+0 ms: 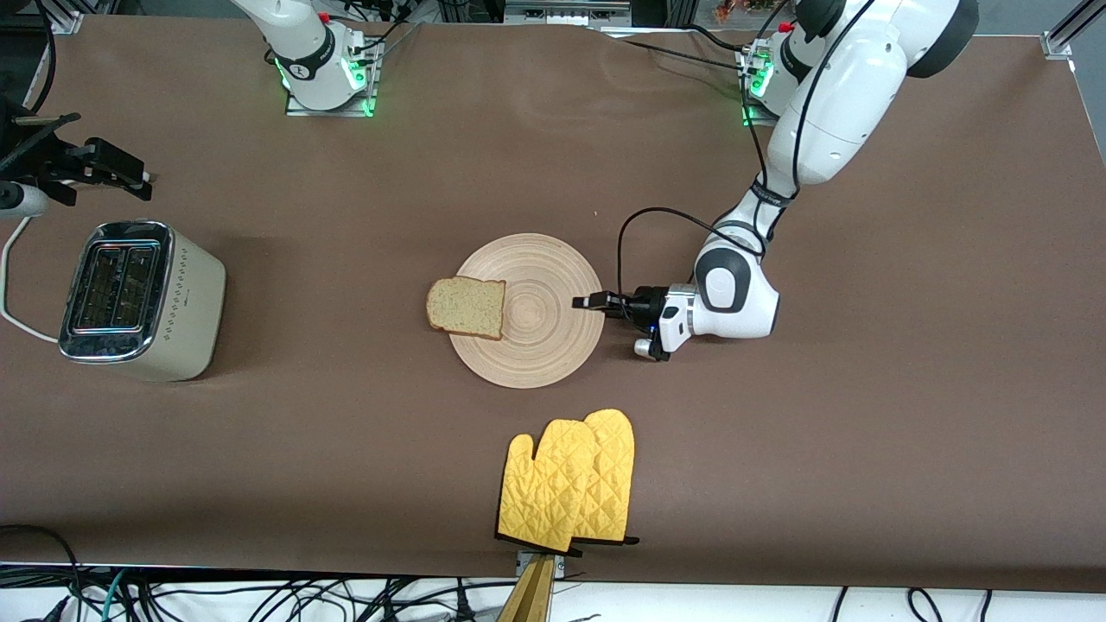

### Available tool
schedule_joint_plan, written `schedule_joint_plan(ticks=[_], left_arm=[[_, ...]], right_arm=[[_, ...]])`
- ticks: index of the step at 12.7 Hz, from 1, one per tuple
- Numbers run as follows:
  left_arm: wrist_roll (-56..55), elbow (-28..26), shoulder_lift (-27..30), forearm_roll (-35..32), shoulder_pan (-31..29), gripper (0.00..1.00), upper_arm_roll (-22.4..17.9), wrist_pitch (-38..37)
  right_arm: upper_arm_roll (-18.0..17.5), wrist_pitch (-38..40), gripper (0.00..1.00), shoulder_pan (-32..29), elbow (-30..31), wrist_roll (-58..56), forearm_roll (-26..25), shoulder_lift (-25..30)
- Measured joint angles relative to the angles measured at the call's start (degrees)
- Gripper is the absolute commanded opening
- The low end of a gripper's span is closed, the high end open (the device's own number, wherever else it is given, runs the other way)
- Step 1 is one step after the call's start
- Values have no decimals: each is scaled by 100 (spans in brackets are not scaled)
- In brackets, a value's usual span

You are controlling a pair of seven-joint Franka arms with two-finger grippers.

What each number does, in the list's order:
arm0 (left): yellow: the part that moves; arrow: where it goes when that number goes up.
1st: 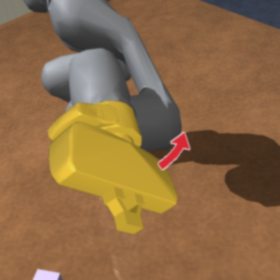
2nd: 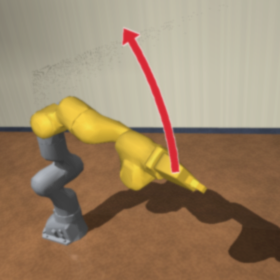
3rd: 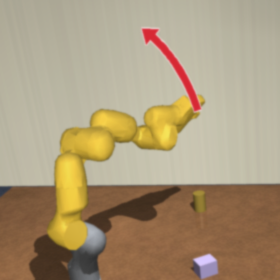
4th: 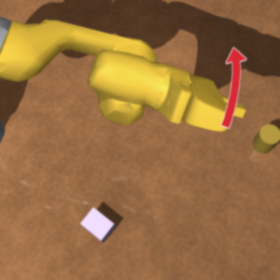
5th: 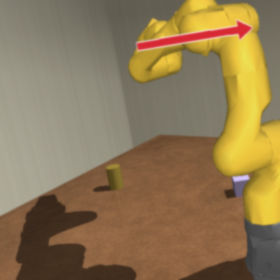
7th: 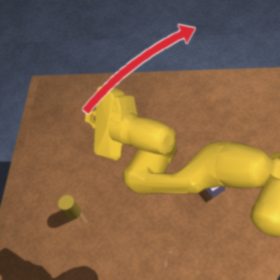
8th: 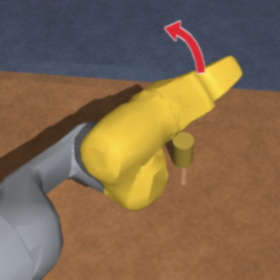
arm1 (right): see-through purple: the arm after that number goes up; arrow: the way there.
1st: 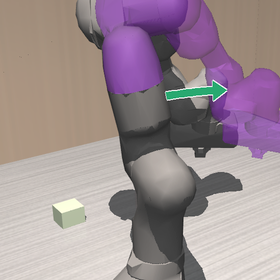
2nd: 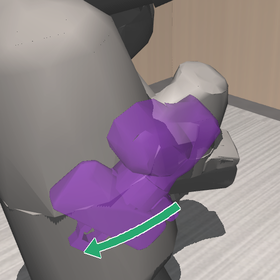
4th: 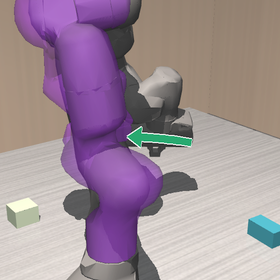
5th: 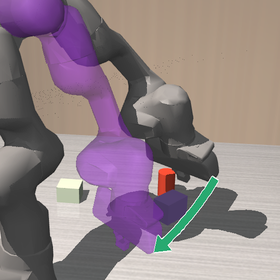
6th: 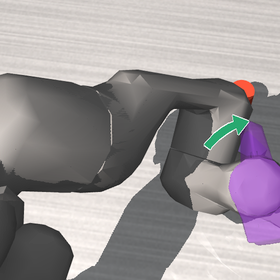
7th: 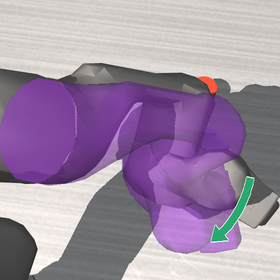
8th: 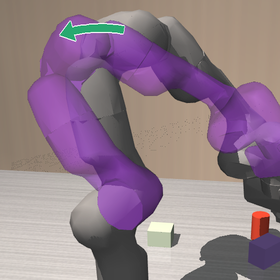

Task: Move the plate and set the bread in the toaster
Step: 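Release the plate with the left gripper while the right gripper reaches the bread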

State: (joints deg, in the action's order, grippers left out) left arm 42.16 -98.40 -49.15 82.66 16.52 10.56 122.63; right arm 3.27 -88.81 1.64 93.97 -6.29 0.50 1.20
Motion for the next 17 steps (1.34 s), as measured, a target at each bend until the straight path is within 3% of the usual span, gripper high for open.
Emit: schedule_joint_plan(ticks=[1, 2, 3, 4, 5, 8, 10, 13, 17], left_arm=[[-6, 21, -1, 48, 85, 38, 1, 64], [-11, 34, -1, 80, 154, 60, 1, 108], [-15, 43, -2, 97, 187, 62, 0, 125], [-15, 47, -3, 150, 192, 70, -1, 125], [-15, 54, -3, 214, 188, 100, -12, 125], [-15, 67, 9, 230, 134, 100, -59, 98], [-15, 37, 161, 230, -46, 100, -88, -99], [-14, -523, 987, 168, -603, 100, -113, -287], [-147, -1331, 2563, -1396, -1680, 100, -75, -694]], right_arm=[[-4, 6, 100, 4, 2, 3, 14, -28], [-16, 9, 100, 13, 4, 9, 75, -102], [-28, -16, 100, 37, 4, 29, 183, -211], [-33, -45, 100, 94, 3, 140, 284, -337], [-43, -59, 100, 195, -2, 316, 343, -468], [-82, -65, 100, 732, 13, 482, 437, -959], [-96, -377, 100, 1066, 35, 616, 843, -1437], [-77, -1320, 100, 1136, 326, 658, 1992, -1993], [-26, -2308, 99, 1113, 1140, -112, 3652, -2371]])
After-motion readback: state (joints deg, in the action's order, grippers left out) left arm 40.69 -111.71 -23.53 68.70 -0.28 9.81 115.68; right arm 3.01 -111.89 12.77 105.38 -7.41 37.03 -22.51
